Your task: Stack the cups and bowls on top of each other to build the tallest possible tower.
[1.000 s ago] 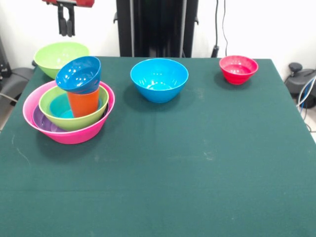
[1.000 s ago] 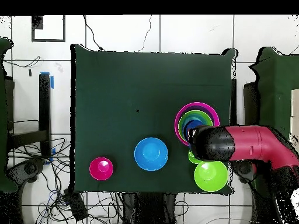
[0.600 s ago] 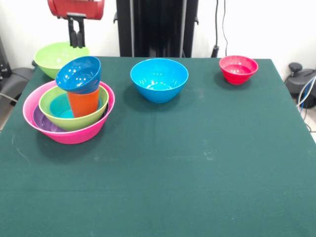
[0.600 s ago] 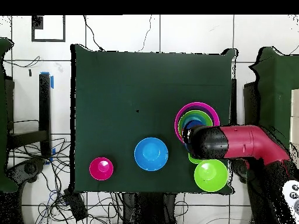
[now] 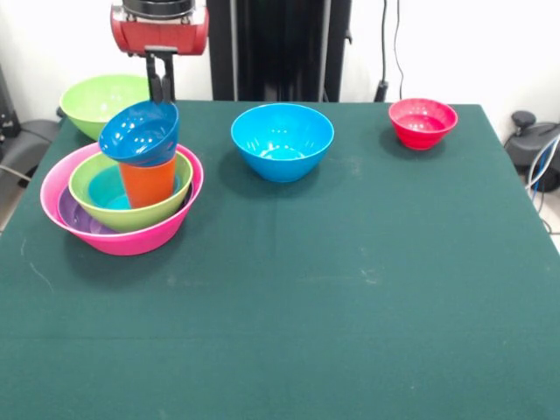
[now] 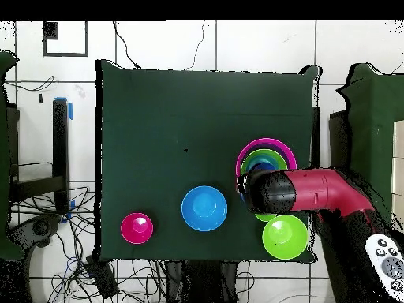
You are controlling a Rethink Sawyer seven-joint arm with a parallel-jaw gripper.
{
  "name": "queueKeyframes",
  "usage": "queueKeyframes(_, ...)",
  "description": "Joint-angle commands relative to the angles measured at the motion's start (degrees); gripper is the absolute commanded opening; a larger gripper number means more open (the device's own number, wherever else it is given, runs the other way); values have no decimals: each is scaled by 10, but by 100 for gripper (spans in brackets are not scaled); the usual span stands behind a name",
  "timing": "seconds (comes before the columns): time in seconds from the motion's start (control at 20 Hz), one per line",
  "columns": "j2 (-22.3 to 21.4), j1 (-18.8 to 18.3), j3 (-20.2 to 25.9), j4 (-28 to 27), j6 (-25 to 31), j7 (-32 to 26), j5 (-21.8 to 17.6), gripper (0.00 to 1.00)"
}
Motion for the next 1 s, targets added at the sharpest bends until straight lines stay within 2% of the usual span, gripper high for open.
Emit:
queueKeyframes(0.05,27,21,-27,37,-48,51,0,0)
queueKeyframes(0.4,45,23,-32,19,-57,45,-5,0)
queueKeyframes(0.75,47,26,-35,24,-63,46,-4,0)
queueKeyframes(1.0,64,34,-46,19,-86,58,-14,0)
